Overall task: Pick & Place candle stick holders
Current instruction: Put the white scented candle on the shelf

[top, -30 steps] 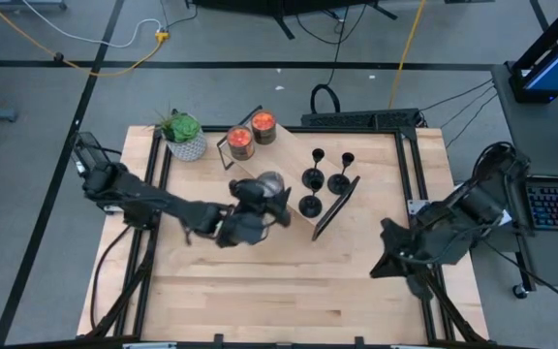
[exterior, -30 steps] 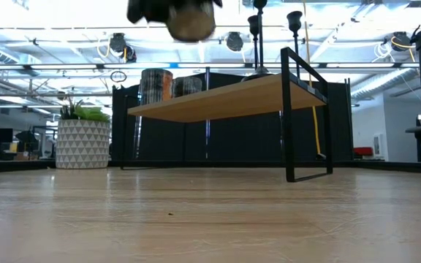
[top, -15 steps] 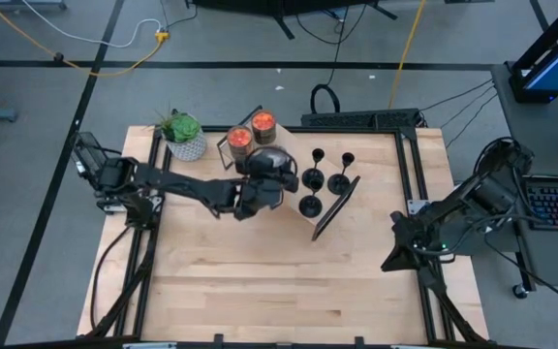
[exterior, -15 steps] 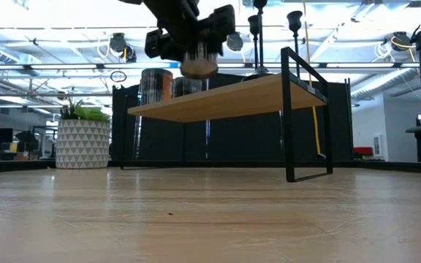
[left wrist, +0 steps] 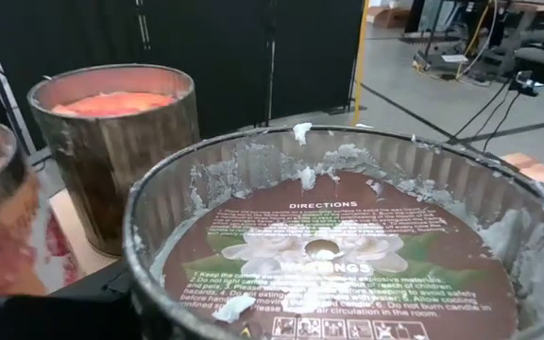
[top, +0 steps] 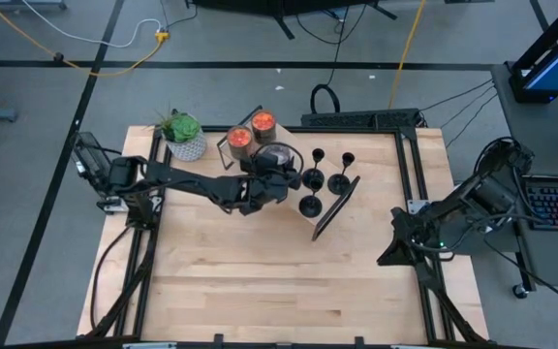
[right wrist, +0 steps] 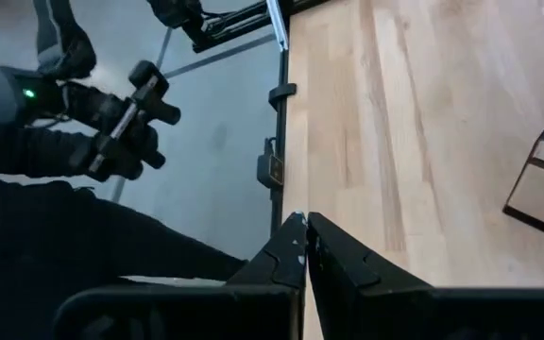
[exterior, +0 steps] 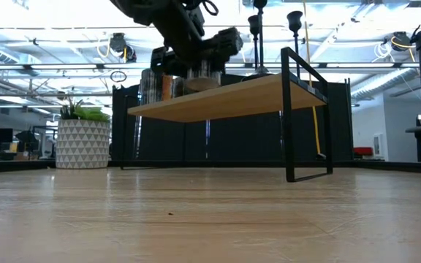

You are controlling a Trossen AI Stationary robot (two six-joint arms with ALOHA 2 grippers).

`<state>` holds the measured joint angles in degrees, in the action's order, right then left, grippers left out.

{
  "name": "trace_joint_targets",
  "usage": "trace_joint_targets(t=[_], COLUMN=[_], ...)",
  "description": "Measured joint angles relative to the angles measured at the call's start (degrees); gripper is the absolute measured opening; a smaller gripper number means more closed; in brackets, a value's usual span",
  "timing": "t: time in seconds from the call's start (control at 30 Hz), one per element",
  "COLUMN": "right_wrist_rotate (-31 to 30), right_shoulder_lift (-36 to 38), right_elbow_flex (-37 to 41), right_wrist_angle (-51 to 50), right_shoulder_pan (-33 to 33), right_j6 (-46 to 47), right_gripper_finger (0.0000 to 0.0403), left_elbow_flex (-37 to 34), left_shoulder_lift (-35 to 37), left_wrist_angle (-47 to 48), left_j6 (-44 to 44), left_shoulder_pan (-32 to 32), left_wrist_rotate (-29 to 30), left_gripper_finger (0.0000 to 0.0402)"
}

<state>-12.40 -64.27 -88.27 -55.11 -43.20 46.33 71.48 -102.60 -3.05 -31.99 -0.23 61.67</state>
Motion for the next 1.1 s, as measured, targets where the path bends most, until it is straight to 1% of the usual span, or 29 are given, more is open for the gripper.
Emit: trace_joint_targets(t=[0.17, 0.43, 0.57, 0.73, 0.93, 1.03, 1.1], right_wrist_rotate=[-2.6, -3.0, -5.1, -5.6, -5.6, -5.6, -5.7], right_shoulder_lift=[0.0, 0.0, 0.0, 0.0, 0.0, 0.0, 0.0], right_elbow_flex=[0.0, 0.0, 0.0, 0.0, 0.0, 0.0, 0.0], right_wrist_angle=[0.2, 0.4, 0.4, 0.4, 0.4, 0.4, 0.4], right_shoulder_pan=[0.0, 0.0, 0.0, 0.0, 0.0, 0.0, 0.0], right_j6=[1.0, 2.9, 4.0, 4.0, 4.0, 4.0, 4.0], right_gripper_finger=[0.0006, 0.0006, 0.0006, 0.0006, 0.0006, 0.0006, 0.0006], left_elbow_flex=[0.0, 0.0, 0.0, 0.0, 0.0, 0.0, 0.0], left_shoulder_lift=[-1.8, -3.1, -3.1, -3.1, -3.1, -3.1, -3.1], left_wrist_angle=[-0.5, -0.5, -0.3, 0.0, -0.1, -0.1, -0.1], left_j6=[-0.5, -0.8, -0.5, 0.4, 0.6, 0.8, 0.8], left_shoulder_pan=[0.6, 2.2, 2.8, 3.0, 3.0, 2.9, 2.8], left_wrist_rotate=[0.1, 0.6, 0.7, 0.4, 0.3, 0.3, 0.3], left_gripper_finger=[0.0345, 0.0345, 0.0345, 0.0386, 0.036, 0.0361, 0.0372])
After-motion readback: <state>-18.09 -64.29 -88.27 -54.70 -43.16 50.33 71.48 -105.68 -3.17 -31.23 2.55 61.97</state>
